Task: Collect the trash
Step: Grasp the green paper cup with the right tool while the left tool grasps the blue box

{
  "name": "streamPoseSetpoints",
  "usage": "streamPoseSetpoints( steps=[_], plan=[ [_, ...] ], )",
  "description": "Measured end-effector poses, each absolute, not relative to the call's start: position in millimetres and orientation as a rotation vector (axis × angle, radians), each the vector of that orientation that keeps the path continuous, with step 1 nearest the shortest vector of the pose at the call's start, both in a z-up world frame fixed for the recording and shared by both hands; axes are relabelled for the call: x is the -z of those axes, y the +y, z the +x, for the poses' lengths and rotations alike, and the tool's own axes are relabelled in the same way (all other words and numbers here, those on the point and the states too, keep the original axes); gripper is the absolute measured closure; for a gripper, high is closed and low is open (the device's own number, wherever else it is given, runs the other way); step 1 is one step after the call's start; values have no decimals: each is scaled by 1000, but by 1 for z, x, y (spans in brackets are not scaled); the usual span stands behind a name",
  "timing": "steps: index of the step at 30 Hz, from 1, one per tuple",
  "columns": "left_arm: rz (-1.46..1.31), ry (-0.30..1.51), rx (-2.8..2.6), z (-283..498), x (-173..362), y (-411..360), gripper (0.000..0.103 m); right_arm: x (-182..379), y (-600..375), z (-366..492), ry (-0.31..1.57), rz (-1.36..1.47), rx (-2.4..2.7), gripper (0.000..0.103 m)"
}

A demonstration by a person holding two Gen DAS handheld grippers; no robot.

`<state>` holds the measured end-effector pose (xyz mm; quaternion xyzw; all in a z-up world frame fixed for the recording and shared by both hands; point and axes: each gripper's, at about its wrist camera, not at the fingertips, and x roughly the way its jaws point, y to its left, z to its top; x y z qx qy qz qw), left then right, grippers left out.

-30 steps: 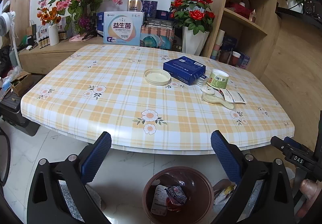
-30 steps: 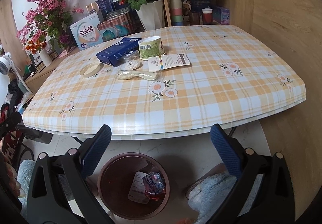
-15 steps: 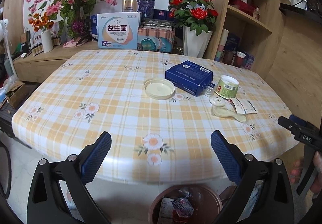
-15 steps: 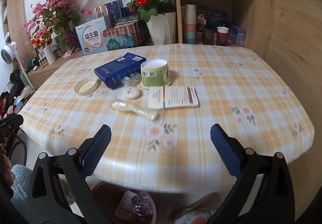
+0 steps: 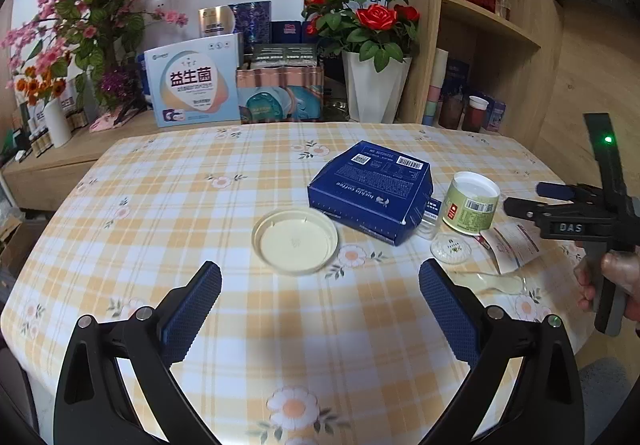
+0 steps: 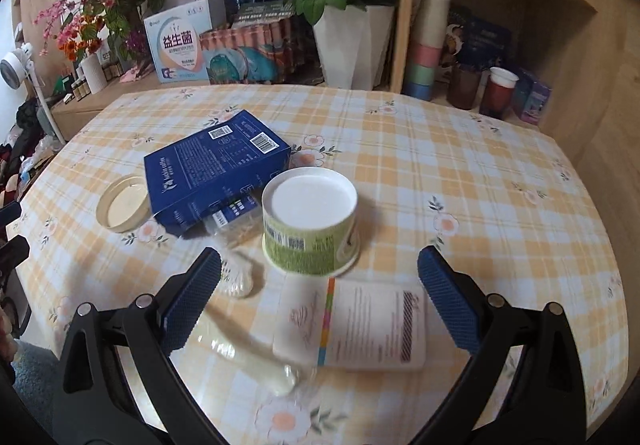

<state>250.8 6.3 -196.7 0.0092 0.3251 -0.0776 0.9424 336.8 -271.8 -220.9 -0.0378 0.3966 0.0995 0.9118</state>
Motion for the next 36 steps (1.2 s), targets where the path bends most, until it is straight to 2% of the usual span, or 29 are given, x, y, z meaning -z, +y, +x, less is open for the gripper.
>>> streamPoseSetpoints(
  steps=[9, 11, 12, 21, 25, 36],
  plan=[
    [85, 694, 242, 298, 212, -23, 6, 247, -262, 396, 936, -71, -223, 6],
    [103, 713, 270, 307, 215, -34, 6, 251, -262, 401, 971, -58, -256, 14],
    [121, 721, 288, 312, 216, -42, 6, 251, -263, 401, 981, -47, -265, 28],
    [413, 732, 338, 345, 240, -108, 6, 230, -292, 383, 921, 85, -304, 28],
    [509, 760, 310, 356, 253, -116, 16, 220, -307, 372, 897, 98, -307, 28],
    [804, 764, 214, 372, 281, -141, 17, 213, -328, 366, 859, 160, -303, 28]
  ],
)
